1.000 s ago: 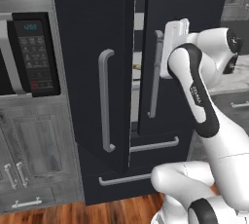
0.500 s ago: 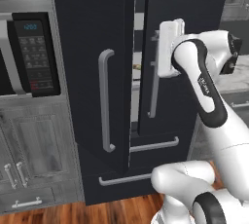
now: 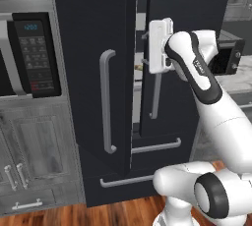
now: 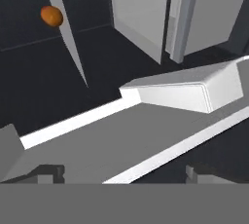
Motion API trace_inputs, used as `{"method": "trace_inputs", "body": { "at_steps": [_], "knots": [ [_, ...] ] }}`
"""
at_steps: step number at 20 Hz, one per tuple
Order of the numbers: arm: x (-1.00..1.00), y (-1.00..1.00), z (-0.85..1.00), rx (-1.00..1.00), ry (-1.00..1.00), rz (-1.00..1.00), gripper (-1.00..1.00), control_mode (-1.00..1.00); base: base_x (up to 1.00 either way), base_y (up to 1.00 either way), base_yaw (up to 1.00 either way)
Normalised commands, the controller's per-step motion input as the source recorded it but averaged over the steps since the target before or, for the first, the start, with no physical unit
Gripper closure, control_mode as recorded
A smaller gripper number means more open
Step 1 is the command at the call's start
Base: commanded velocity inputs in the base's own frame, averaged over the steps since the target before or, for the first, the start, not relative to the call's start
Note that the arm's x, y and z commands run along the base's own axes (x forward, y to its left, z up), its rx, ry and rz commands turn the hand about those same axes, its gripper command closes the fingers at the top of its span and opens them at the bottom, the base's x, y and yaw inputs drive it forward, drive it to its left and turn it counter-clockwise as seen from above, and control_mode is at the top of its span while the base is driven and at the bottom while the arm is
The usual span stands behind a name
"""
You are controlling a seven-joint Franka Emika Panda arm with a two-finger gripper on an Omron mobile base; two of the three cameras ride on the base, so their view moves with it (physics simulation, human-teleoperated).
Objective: Retrieve the mango and banana from the fridge and place them into the bowl on the dining table.
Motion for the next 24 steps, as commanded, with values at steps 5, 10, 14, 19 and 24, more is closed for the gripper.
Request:
{"method": "trace_inputs", "body": {
  "at_steps": [5, 10, 14, 19, 24],
  "knots": [
    [0.62, 0.16, 0.0, 0.0, 0.0, 0.03, -1.0, -1.0, 0.0, 0.0, 0.0],
    [0.36, 0.0, 0.0, 0.0, 0.0, 0.0, -1.0, -1.0, 0.0, 0.0, 0.0],
    [0.4, 0.0, 0.0, 0.0, 0.0, 0.0, -1.0, -1.0, 0.0, 0.0, 0.0],
    [0.49, 0.17, 0.0, 0.0, 0.0, 0.02, -1.0, -1.0, 0.0, 0.0, 0.0],
    [0.53, 0.36, 0.0, 0.0, 0.0, 0.06, -1.0, -1.0, 0.0, 0.0, 0.0]
  ]
}}
